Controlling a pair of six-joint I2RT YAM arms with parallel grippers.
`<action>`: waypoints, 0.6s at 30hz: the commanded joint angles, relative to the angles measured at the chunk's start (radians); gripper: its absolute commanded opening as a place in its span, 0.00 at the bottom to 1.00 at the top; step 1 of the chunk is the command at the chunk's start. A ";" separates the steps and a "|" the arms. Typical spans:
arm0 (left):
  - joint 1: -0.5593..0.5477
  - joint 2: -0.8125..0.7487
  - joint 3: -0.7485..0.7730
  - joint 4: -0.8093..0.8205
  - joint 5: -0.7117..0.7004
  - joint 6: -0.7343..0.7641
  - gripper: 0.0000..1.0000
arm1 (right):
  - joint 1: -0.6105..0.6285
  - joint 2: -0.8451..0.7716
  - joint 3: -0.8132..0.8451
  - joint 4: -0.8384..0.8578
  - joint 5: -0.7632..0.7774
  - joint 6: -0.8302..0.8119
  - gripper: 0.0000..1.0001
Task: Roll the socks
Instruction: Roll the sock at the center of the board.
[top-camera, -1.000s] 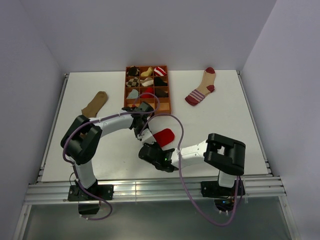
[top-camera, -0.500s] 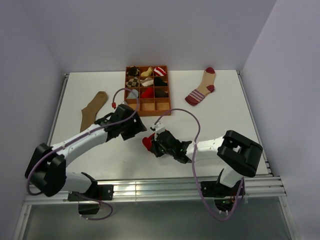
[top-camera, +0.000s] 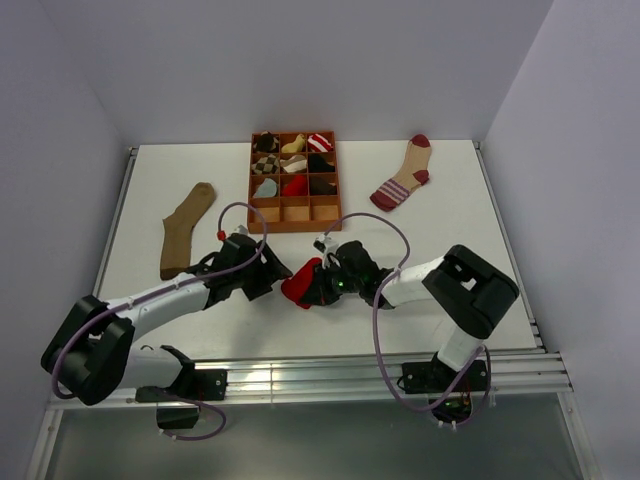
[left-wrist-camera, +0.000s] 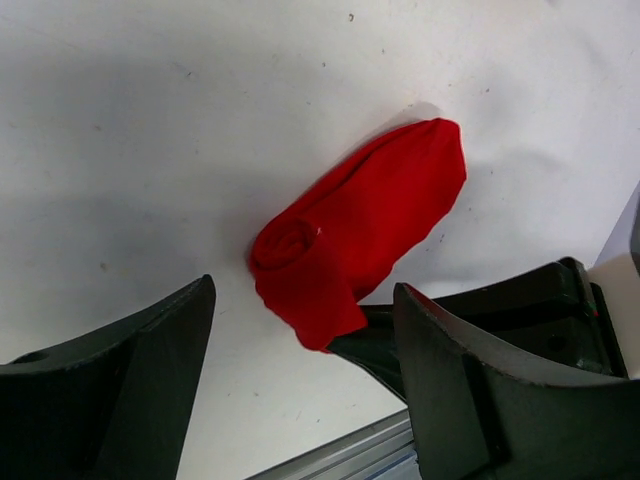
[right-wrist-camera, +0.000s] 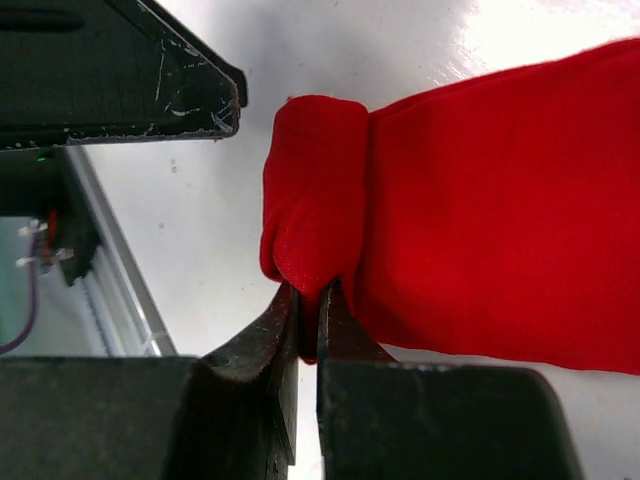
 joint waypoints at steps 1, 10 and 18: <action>-0.006 0.018 -0.008 0.113 0.032 -0.040 0.76 | -0.032 0.056 -0.016 -0.042 -0.136 0.015 0.00; -0.039 0.081 -0.024 0.113 0.015 -0.100 0.72 | -0.112 0.119 0.030 -0.070 -0.219 0.032 0.00; -0.040 0.104 -0.045 0.099 -0.005 -0.143 0.67 | -0.137 0.157 0.070 -0.117 -0.245 0.025 0.01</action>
